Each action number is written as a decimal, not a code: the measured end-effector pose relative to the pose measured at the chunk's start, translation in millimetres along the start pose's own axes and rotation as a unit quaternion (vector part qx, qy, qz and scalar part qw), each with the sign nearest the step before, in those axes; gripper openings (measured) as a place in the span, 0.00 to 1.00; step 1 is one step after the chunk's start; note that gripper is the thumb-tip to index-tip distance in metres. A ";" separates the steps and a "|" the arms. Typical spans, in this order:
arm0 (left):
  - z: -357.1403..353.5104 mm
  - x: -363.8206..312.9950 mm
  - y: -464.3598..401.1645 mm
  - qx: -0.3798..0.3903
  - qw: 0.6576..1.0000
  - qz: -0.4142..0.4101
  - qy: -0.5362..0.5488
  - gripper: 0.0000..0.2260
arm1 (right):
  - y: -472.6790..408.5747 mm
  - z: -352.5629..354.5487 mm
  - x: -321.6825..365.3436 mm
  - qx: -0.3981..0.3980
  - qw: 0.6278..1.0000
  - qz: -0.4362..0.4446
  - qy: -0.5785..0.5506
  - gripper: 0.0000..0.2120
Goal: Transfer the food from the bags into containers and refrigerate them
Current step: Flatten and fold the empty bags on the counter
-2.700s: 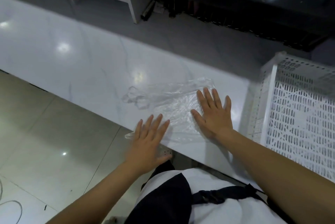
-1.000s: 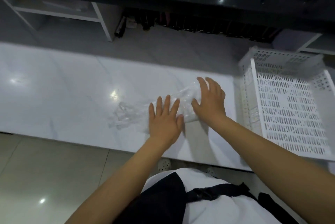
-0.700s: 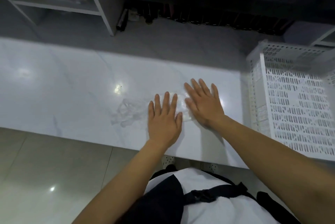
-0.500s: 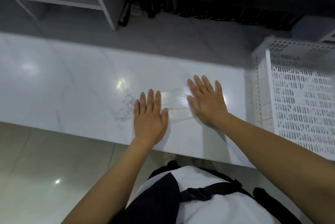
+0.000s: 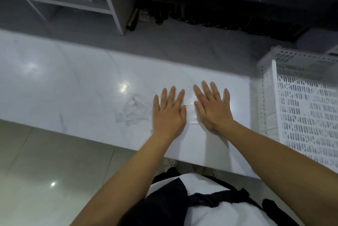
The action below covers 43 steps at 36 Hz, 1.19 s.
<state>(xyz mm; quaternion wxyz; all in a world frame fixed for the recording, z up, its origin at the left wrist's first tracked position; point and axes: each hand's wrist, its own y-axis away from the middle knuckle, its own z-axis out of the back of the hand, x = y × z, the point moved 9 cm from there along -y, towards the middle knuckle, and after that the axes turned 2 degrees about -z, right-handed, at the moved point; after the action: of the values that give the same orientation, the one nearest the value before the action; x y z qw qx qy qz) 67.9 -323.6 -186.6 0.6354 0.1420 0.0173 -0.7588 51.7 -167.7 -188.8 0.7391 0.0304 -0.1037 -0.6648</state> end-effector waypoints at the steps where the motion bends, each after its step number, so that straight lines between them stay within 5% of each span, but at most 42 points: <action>1: 1.1 12.6 3.4 -0.004 1.000 0.009 -0.001 0.26 | -0.3 -0.1 -0.9 0.000 1.000 0.002 -0.002 0.27; 7: 16.6 84.7 25.6 -0.034 0.997 0.068 0.004 0.27 | 1.3 -0.7 -4.8 0.000 1.000 -0.002 -0.011 0.28; 15: 23.7 92.2 32.5 -0.021 0.997 0.079 0.013 0.29 | 5.5 1.1 -6.9 -0.003 0.999 -0.017 -0.028 0.28; 24: 28.4 7.6 68.1 -0.019 0.994 -0.082 0.076 0.34 | 16.6 -6.0 -0.9 0.011 0.999 -0.034 -0.031 0.29; 34: 25.1 61.8 128.5 -0.096 0.977 0.087 0.168 0.33 | 63.7 -30.9 55.5 0.076 0.991 -0.091 -0.066 0.33; 37: 28.6 92.3 145.2 -0.152 0.937 0.187 0.252 0.36 | 63.6 -33.9 76.1 0.087 0.993 -0.052 -0.054 0.33; 39: 27.3 119.2 164.8 -0.204 0.879 0.285 0.324 0.40 | 64.4 -33.2 89.3 0.085 0.996 0.001 -0.033 0.33; 43: 0.7 144.3 214.0 -0.260 0.674 0.448 0.527 0.47 | 64.8 -30.6 116.1 0.075 0.992 0.106 0.000 0.32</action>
<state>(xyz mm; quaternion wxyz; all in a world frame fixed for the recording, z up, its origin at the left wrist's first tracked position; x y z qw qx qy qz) 253.2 -503.3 -187.2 0.7956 0.3381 0.4806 -0.1476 131.9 -278.0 -193.8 0.8008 0.0748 -0.1560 -0.5734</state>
